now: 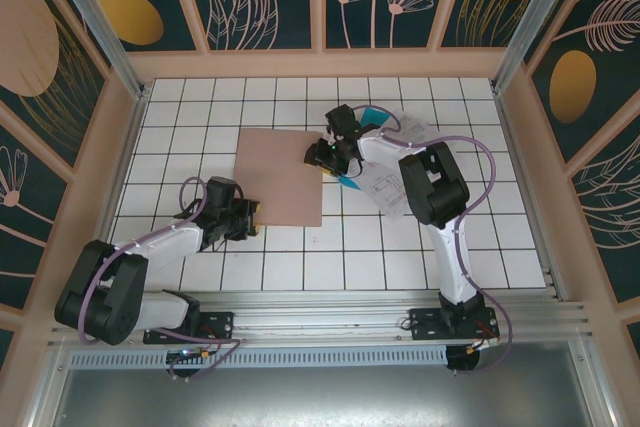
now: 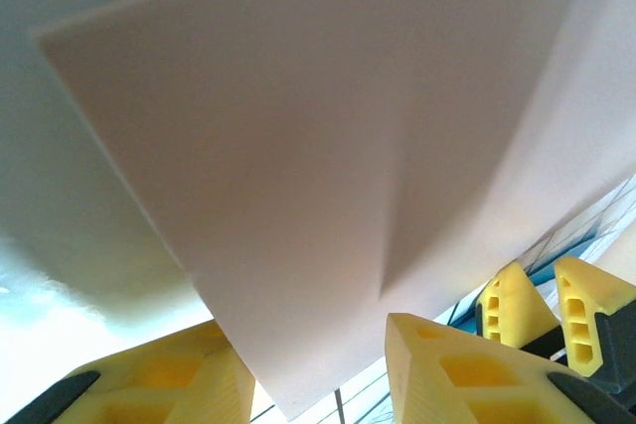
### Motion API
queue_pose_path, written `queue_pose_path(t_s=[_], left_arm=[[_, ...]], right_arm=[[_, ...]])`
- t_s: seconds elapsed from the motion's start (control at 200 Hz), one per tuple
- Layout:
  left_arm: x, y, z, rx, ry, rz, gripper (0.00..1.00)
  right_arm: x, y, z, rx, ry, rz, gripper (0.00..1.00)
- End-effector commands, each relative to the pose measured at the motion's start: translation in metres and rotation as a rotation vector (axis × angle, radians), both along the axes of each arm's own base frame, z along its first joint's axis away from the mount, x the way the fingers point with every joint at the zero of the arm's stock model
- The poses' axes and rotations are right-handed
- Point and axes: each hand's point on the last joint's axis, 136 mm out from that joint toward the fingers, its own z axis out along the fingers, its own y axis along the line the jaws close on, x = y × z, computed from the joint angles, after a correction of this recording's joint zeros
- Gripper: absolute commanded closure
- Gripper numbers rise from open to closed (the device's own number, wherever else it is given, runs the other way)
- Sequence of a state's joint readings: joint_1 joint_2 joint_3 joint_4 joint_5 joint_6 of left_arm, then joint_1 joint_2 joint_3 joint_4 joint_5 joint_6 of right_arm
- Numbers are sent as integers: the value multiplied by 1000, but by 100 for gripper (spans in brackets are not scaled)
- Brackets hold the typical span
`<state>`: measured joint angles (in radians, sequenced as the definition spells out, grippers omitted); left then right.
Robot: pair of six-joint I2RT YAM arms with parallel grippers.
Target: Put the files into the folder
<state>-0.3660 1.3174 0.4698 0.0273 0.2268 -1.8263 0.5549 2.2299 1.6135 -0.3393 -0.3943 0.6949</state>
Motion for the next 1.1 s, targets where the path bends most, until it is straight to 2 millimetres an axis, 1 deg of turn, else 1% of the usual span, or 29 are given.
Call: queue_pose_path(t_s=[0.0,0.155,0.385,0.615,0.756,0.976,0.986,0.996,1.096], left_arm=[[5,-3,8,-22,-59,-3,64],[7,-3,13,-38,-89,6,72],[7,-3,19,-65,-126,17,81],[8,-4,24,-96,-166,32,93],[9,-5,25,-109,-179,31,100],[8,-8,28,-137,-195,26,100],[8,-8,28,-139,-196,25,100],[8,-8,29,-141,-198,26,100],[7,-8,32,-157,-210,33,100]], right_arm=[[-34,-20,-51,-102,160,-10,48],[-35,-17,-50,-71,160,-1,48],[-33,-10,-40,-11,138,12,46],[-32,-5,-34,28,124,25,45],[-31,0,-27,63,113,32,45],[-31,6,-15,111,101,32,47],[-24,-3,-14,114,100,11,47],[-22,-5,-14,116,100,4,48],[-20,-9,-9,140,99,-14,47]])
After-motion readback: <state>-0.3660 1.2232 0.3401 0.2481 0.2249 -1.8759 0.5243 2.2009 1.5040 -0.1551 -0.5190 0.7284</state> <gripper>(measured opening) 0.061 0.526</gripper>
